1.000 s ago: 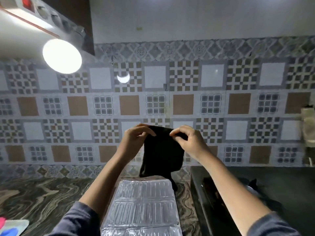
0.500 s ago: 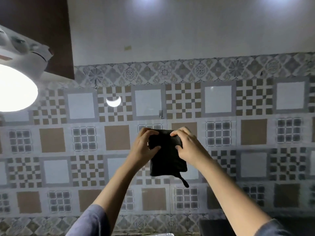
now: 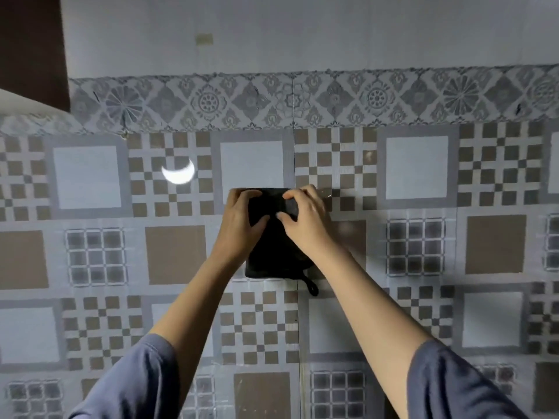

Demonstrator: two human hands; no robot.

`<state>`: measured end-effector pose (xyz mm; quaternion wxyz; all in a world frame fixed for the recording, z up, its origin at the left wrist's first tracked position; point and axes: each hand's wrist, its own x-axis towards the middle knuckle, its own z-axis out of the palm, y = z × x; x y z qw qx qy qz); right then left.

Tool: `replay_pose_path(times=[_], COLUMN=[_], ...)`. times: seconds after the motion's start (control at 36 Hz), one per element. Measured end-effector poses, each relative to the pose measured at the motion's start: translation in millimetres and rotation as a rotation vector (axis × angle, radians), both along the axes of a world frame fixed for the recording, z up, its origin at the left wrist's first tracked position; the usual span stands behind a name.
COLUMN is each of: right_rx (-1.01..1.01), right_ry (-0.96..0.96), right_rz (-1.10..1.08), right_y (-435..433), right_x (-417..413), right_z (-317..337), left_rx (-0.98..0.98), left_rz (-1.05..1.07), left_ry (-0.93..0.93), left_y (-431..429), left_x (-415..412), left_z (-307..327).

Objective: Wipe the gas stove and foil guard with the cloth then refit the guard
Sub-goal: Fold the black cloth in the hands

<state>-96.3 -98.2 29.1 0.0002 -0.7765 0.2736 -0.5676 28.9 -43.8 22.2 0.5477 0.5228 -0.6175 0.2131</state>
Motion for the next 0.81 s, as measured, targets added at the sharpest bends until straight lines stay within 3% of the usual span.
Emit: replay_pose_path(times=[0.28, 0.44, 0.81], right_rx=[-0.064, -0.186, -0.112], right_ry=[-0.059, -0.046, -0.142], right_rz=[-0.015, -0.166, 0.046], right_y=[-14.2, -16.3, -13.2], right_x=[7.7, 6.8, 4.4], right_z=[-23.2, -25.0, -43.7], left_rx=[-0.017, -0.059, -0.019], left_rz=[0.105, 0.31, 0.132], left_ry=[-0.041, -0.265, -0.101], left_y=[-13.6, -13.9, -8.7], left_x=[6.7, 6.9, -0.4], left_z=[-28.1, -28.3, -39.6])
